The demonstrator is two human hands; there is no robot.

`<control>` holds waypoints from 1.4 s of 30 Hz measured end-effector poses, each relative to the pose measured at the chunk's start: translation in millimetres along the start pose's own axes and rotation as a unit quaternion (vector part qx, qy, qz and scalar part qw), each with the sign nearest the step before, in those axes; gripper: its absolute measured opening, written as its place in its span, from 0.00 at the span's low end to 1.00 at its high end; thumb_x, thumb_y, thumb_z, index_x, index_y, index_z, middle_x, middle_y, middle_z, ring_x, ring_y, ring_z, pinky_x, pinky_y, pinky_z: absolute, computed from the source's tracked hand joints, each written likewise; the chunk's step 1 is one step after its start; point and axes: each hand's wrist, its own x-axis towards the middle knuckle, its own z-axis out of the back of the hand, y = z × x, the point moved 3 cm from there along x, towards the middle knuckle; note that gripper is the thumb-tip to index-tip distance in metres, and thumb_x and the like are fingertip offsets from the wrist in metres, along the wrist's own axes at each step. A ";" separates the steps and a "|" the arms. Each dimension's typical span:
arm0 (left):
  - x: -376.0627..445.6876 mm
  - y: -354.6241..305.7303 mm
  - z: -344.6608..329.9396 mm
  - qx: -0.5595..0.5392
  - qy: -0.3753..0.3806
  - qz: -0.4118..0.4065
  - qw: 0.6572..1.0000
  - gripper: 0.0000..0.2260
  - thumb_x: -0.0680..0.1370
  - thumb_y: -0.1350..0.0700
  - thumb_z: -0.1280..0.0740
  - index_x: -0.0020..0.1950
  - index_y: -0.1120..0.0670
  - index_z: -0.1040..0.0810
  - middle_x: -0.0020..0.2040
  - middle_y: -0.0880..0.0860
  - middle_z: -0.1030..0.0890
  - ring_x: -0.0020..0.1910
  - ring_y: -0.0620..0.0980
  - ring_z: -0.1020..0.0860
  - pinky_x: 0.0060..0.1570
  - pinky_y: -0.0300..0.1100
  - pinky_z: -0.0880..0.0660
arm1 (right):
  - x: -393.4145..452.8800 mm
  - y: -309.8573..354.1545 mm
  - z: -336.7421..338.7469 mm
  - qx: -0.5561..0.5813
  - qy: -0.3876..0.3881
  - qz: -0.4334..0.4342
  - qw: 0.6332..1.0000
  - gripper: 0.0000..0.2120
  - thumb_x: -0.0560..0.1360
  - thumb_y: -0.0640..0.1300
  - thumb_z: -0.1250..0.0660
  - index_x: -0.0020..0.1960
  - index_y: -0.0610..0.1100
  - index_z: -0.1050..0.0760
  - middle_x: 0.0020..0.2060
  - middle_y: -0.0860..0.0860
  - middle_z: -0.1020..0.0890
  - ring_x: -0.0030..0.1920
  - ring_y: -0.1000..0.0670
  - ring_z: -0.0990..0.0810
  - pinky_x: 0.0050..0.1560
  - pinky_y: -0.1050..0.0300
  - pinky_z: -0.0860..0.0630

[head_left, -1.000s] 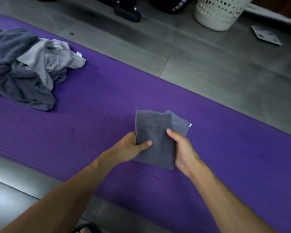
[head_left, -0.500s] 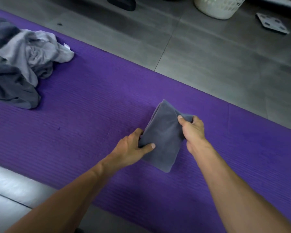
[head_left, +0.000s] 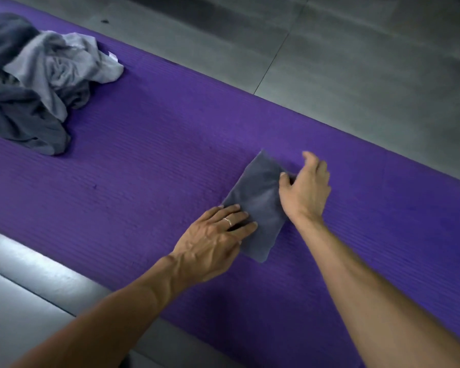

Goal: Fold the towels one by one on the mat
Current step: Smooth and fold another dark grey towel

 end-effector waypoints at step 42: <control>14.7 6.0 64.3 -0.427 -0.009 0.167 0.888 0.25 0.72 0.41 0.33 0.63 0.55 0.26 0.53 0.50 0.18 0.52 0.48 0.19 0.51 0.50 0.21 | -24.5 -2.8 53.3 0.018 0.209 0.385 0.899 0.28 0.65 0.54 0.24 0.61 0.48 0.27 0.55 0.52 0.23 0.57 0.50 0.25 0.63 0.48 0.31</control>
